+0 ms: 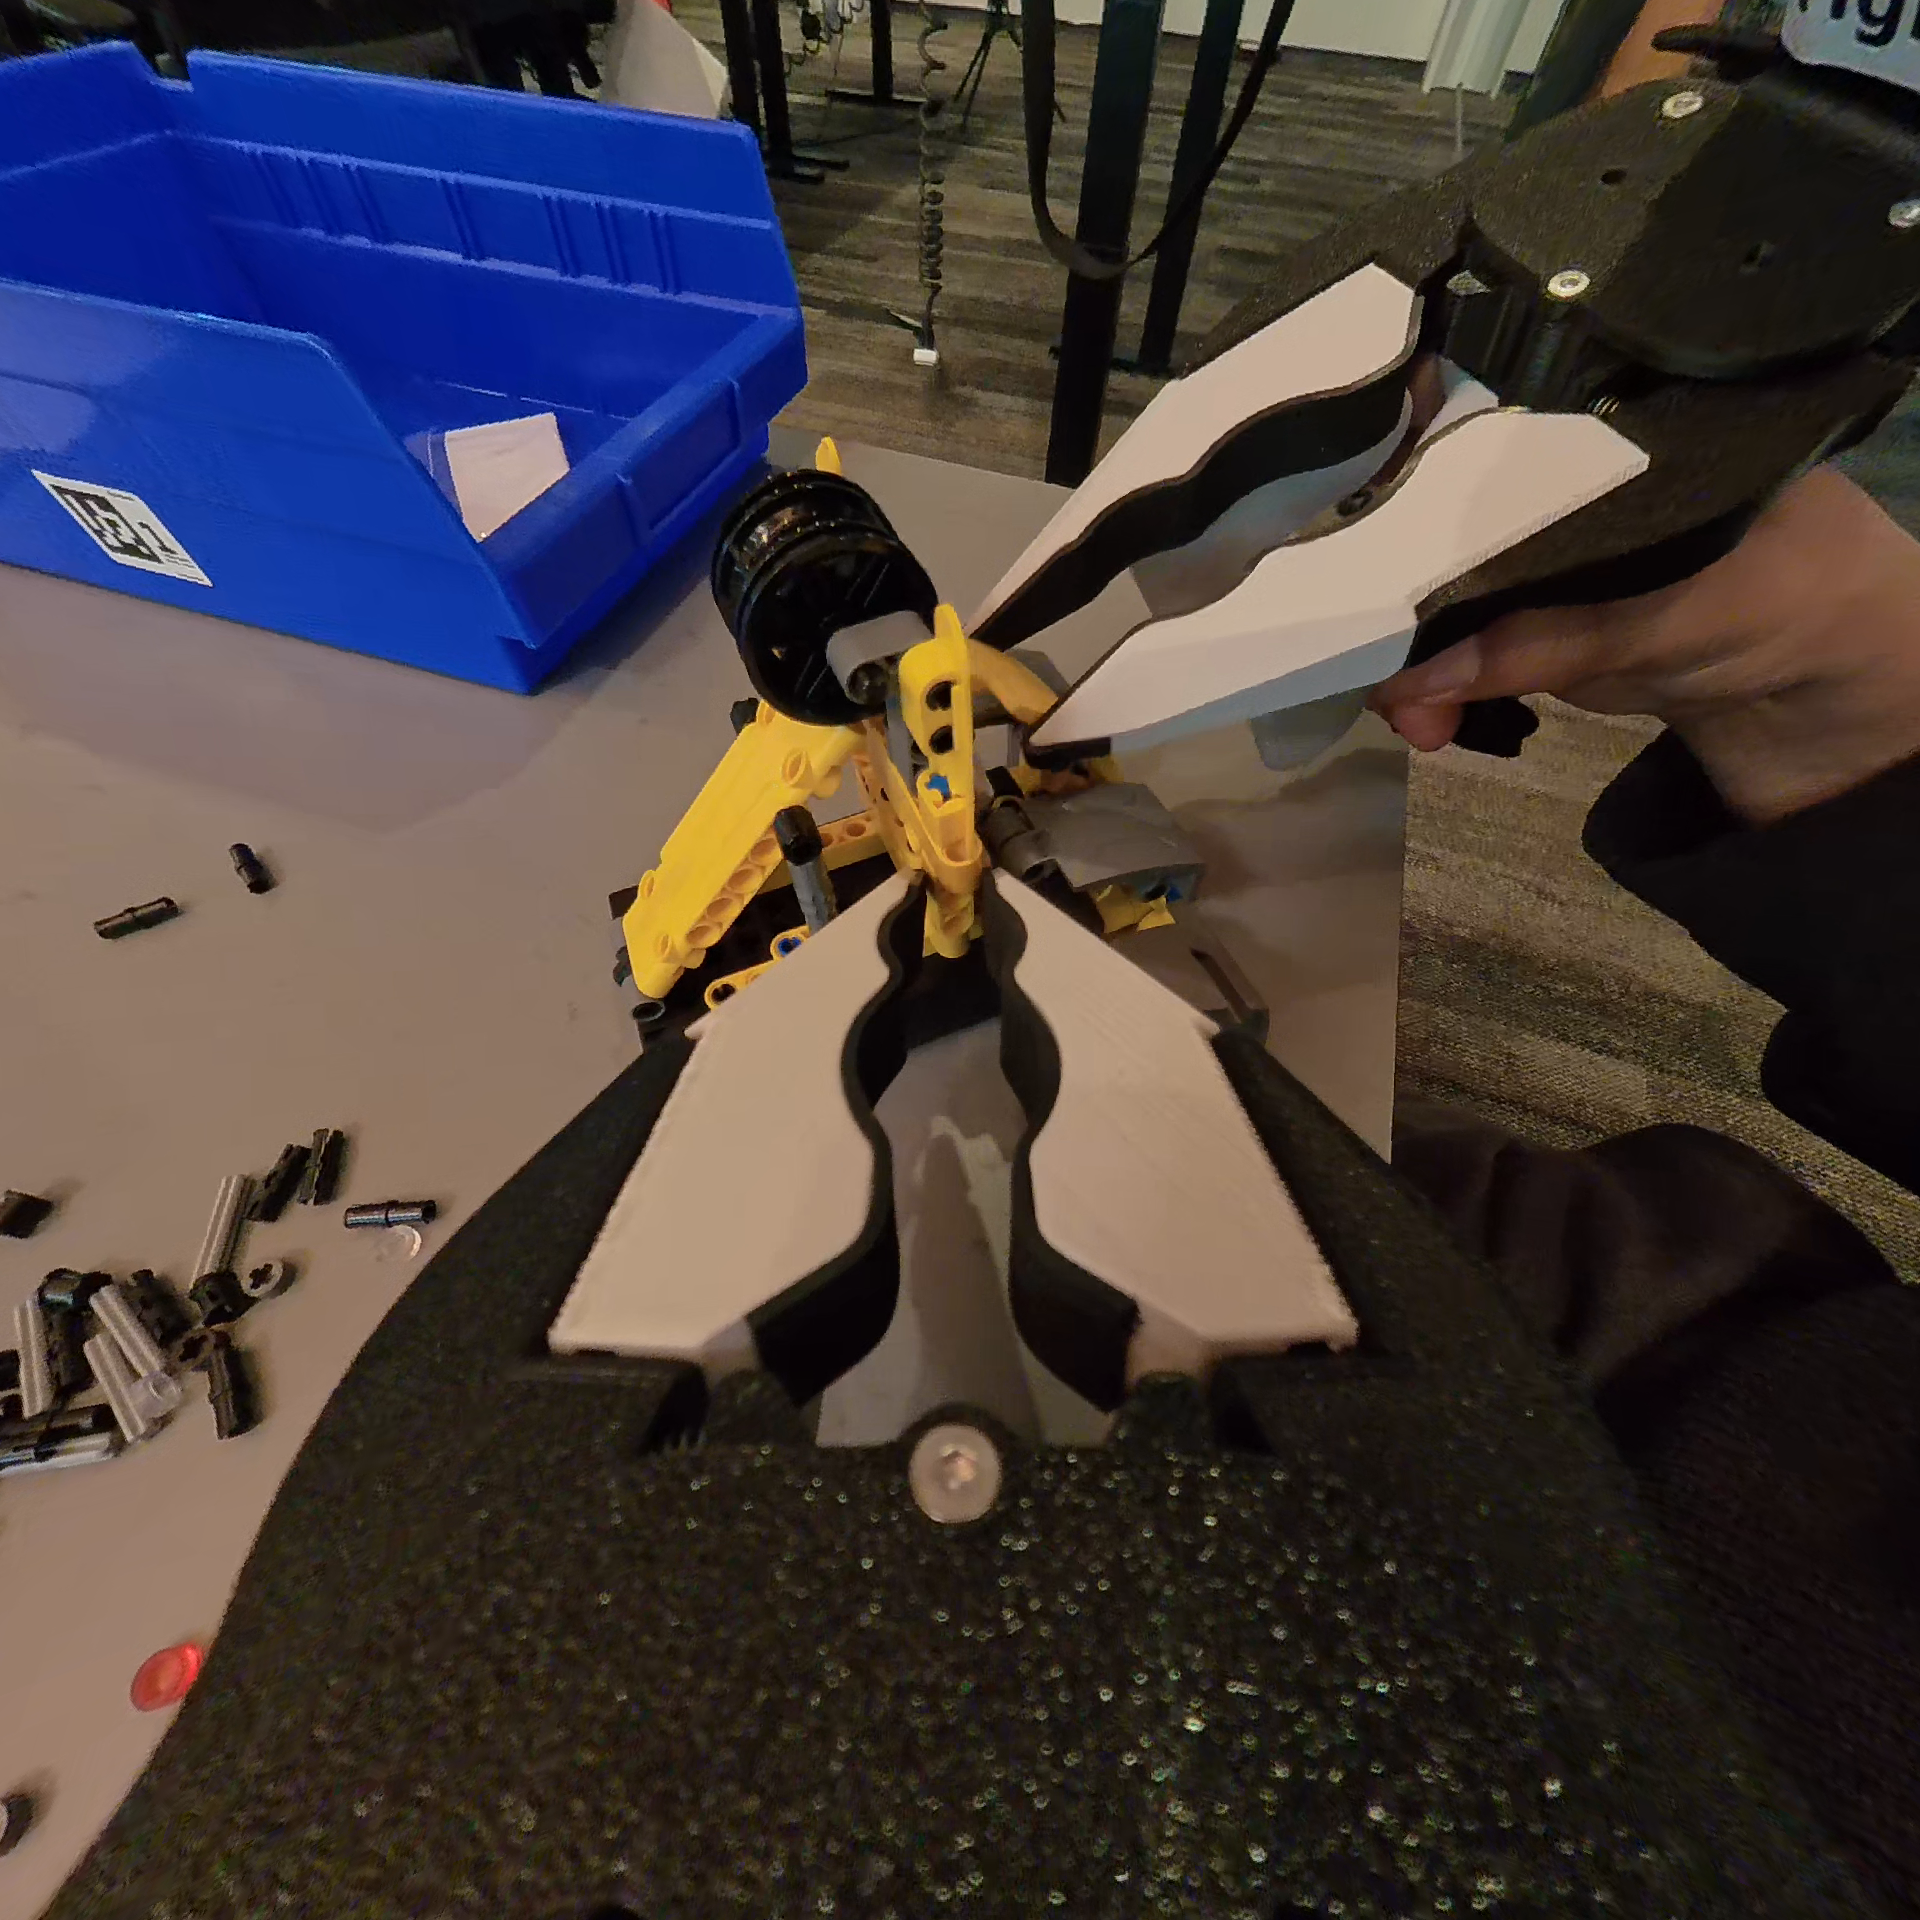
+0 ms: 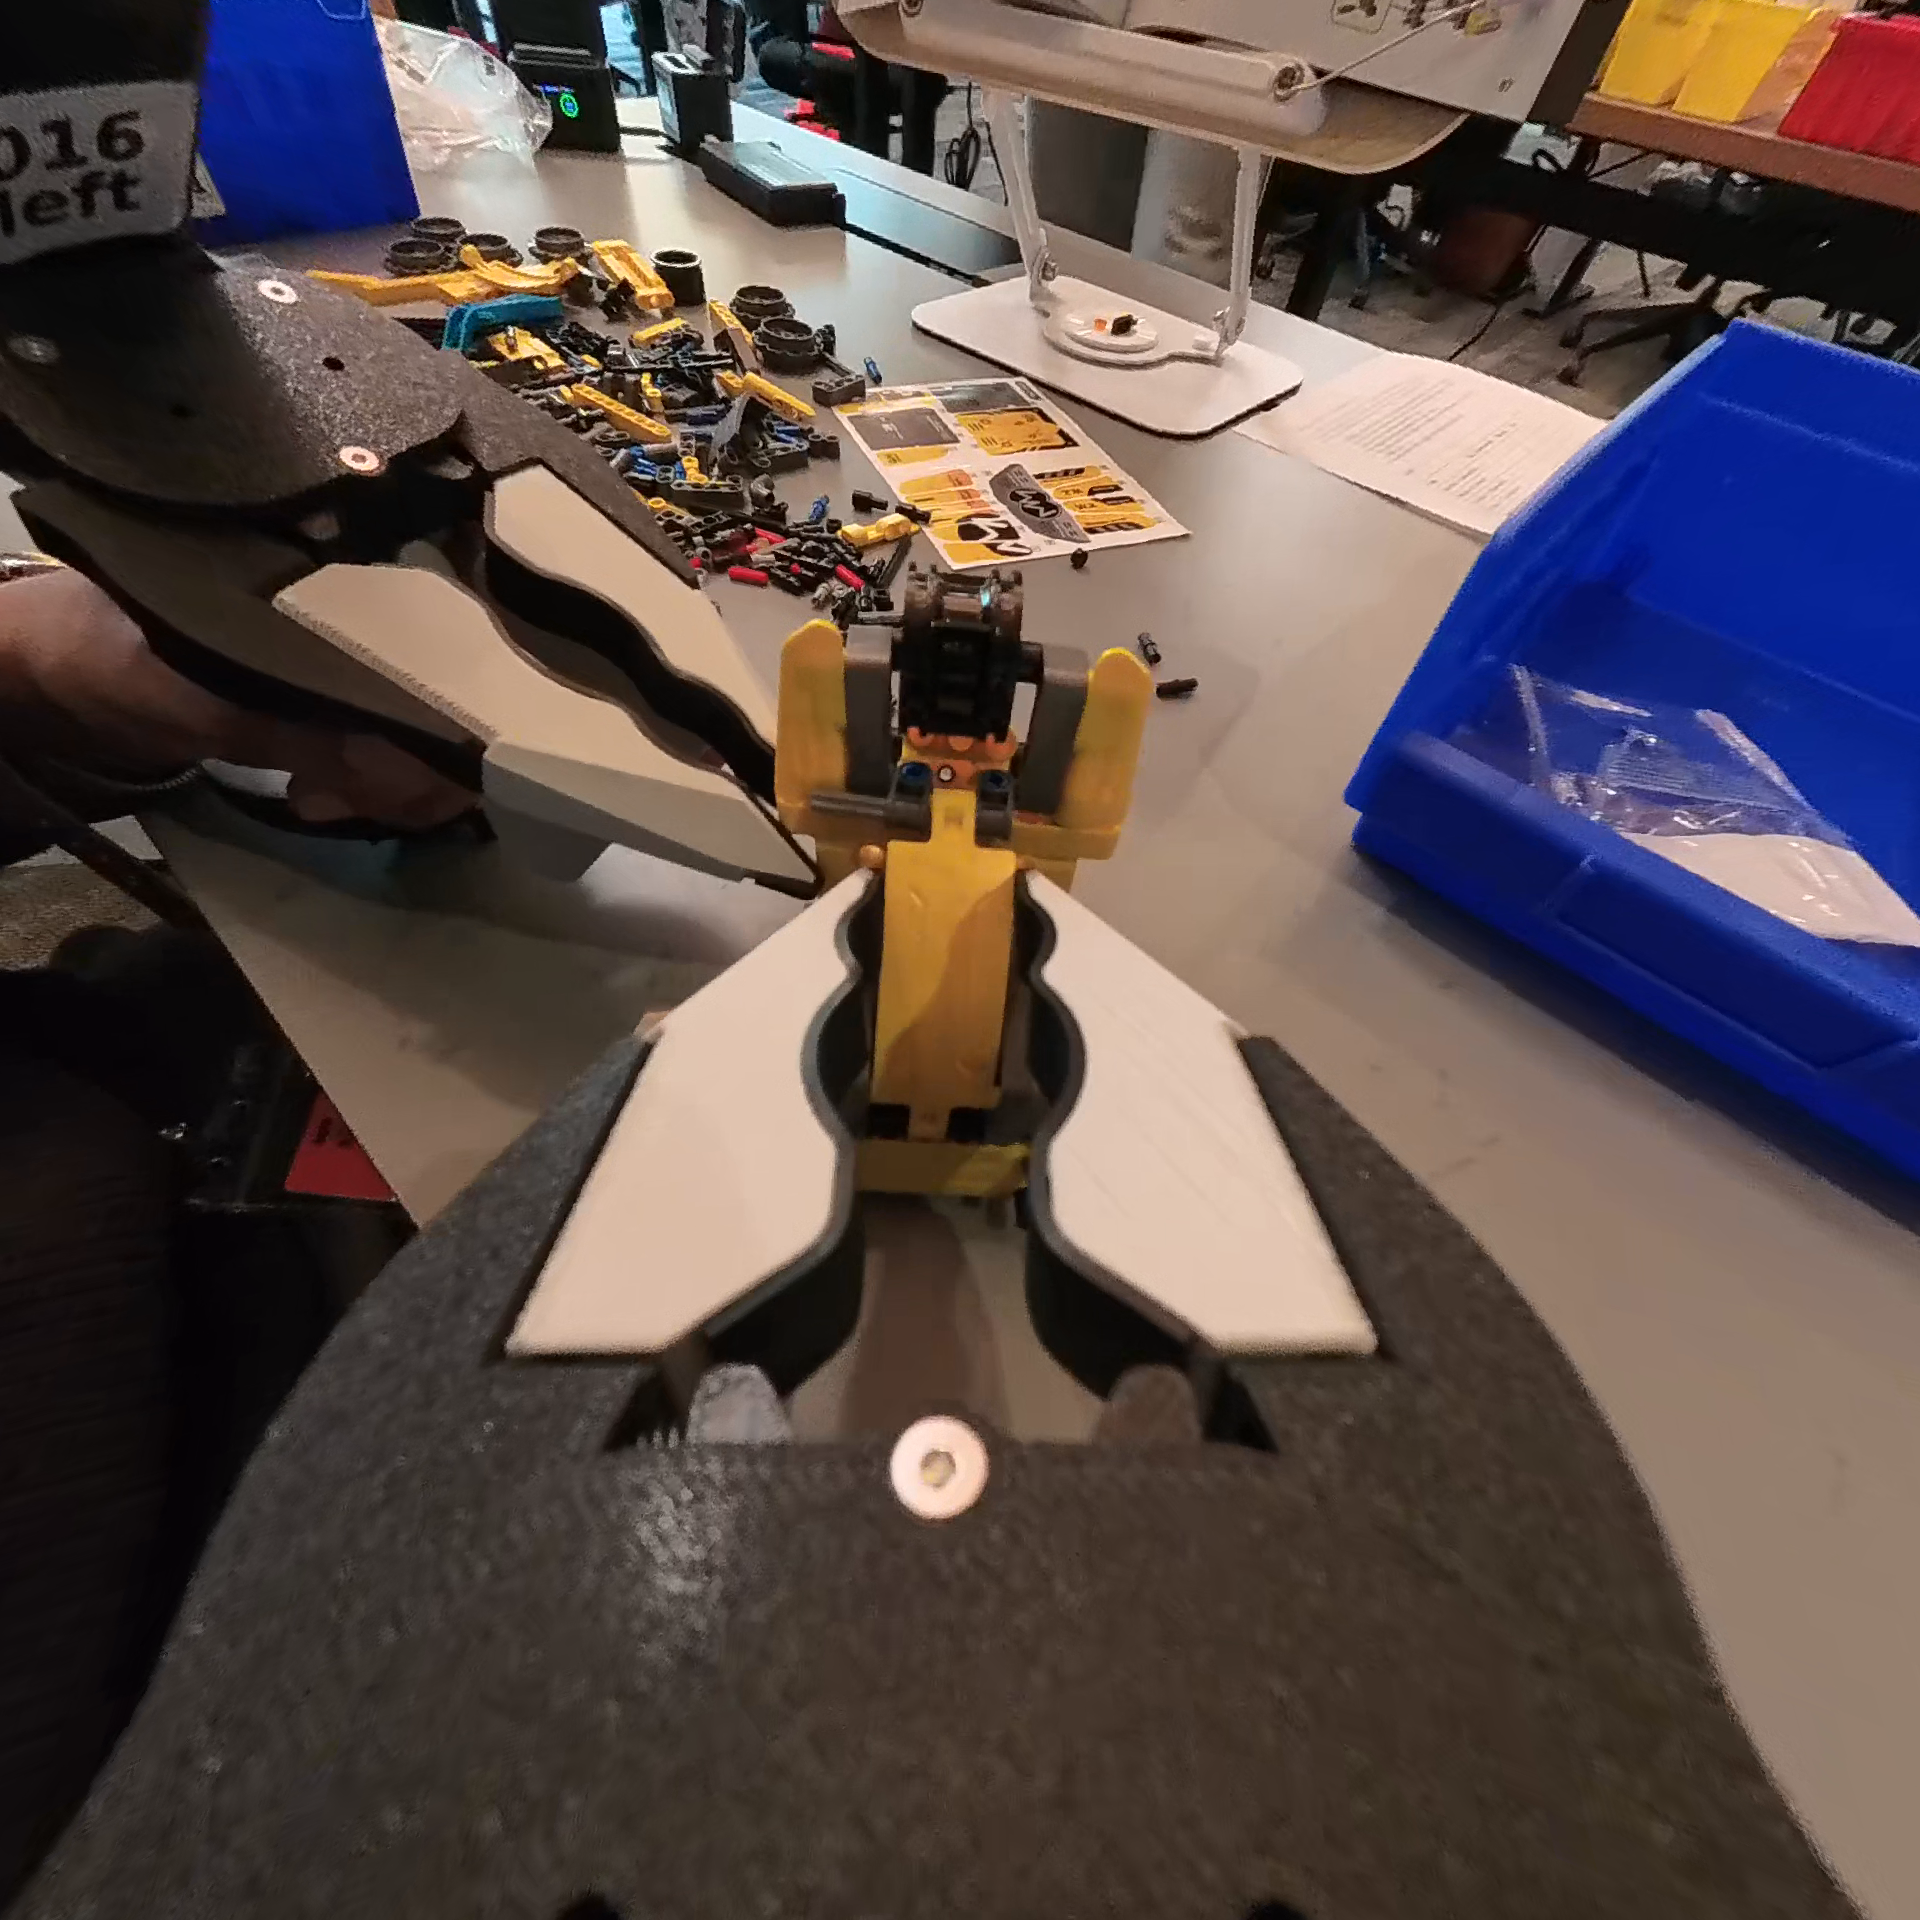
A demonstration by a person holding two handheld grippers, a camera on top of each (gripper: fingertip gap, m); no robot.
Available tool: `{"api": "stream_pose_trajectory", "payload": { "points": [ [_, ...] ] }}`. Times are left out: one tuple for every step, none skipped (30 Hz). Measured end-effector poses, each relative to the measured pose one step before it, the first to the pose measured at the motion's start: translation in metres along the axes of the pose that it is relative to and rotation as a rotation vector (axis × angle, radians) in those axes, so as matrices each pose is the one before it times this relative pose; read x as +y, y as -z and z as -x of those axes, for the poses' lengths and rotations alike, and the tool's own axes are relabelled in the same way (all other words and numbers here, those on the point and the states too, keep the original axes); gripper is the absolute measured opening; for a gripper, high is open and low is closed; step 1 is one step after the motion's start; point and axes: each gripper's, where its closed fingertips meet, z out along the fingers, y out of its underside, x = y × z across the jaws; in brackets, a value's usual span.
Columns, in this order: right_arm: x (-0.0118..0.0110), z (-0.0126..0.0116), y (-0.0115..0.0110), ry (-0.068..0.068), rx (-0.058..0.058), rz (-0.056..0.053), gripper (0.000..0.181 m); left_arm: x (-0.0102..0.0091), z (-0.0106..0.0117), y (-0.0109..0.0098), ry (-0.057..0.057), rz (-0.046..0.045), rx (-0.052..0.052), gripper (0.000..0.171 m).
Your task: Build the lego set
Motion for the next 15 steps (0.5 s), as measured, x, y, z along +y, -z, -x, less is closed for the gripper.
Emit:
{"api": "stream_pose_trajectory", "payload": {
  "points": [
    [0.00002, -0.00019, -0.00009, -0.0009, 0.0017, -0.0014, 0.024, -0.00013, 0.0002, 0.00007, -0.0025, -0.00064, -0.0037, 0.01],
    [0.0002, -0.00017, -0.00038, 0.0015, 0.0028, -0.0005, 0.024, -0.00042, 0.00008, 0.00043, -0.004, -0.00371, -0.005, 0.01],
    [0.00008, -0.00005, -0.00046, 0.0017, 0.0028, -0.0002, 0.024, -0.00139, 0.00036, 0.00087, -0.0055, -0.01008, -0.0086, 0.011],
    [0.00012, -0.00006, -0.00054, 0.0, 0.0016, -0.0007, 0.024, -0.00238, 0.00094, 0.00148, -0.006, -0.01786, -0.0157, 0.012],
    [0.00002, 0.00003, -0.00044, -0.0022, 0.0002, -0.0013, 0.024, -0.00307, 0.00123, 0.00196, -0.0087, -0.02285, -0.0208, 0.014],
    [0.00013, 0.00007, -0.00026, -0.0028, -0.0004, -0.0019, 0.024, -0.00314, 0.00042, 0.00214, -0.0148, -0.0237, -0.0205, 0.015],
    [0.00004, 0.00005, -0.00005, -0.0014, -0.0008, -0.0025, 0.024, -0.00275, 0.00029, 0.00178, -0.0221, -0.0211, -0.0235, 0.015],
    [-0.00009, -0.00007, 0.00016, -0.0004, -0.0017, -0.0026, 0.024, -0.00216, 0.00017, 0.00141, -0.0299, -0.01557, -0.0245, 0.015],
    [-0.00006, -0.00007, 0.00057, -0.0013, -0.0031, -0.0029, 0.024, -0.0014, -0.00018, 0.0007, -0.036, -0.01065, -0.0204, 0.015],
    [-0.00019, -0.00013, 0.00065, -0.0029, -0.0044, -0.0035, 0.024, -0.00075, 0.0001, 0.00017, -0.0346, -0.00543, -0.0189, 0.015],
    [-0.00014, -0.00028, 0.00068, -0.0046, -0.0042, -0.0043, 0.024, -0.00021, 0.00052, -0.00039, -0.0262, -0.0014, -0.0154, 0.015],
    [-0.00012, -0.00051, 0.0007, -0.0058, -0.0037, -0.0052, 0.024, -0.00009, -0.00012, -0.00056, -0.0124, -0.00092, -0.0051, 0.015],
    [-0.00011, -0.00035, 0.00067, -0.0061, -0.004, -0.0057, 0.024, 0.0, -0.00009, -0.00073, 0.0011, 0.00153, 0.0002, 0.015],
    [-0.00003, -0.00043, 0.00055, -0.006, -0.0039, -0.0054, 0.024, -0.00012, -0.00011, -0.00073, 0.0097, 0.00131, 0.0034, 0.015],
    [-0.0001, -0.00032, 0.00062, -0.0048, -0.0031, -0.005, 0.024, -0.00029, 0.00007, -0.00061, 0.0159, 0.0003, 0.0045, 0.015]
  ]
}}
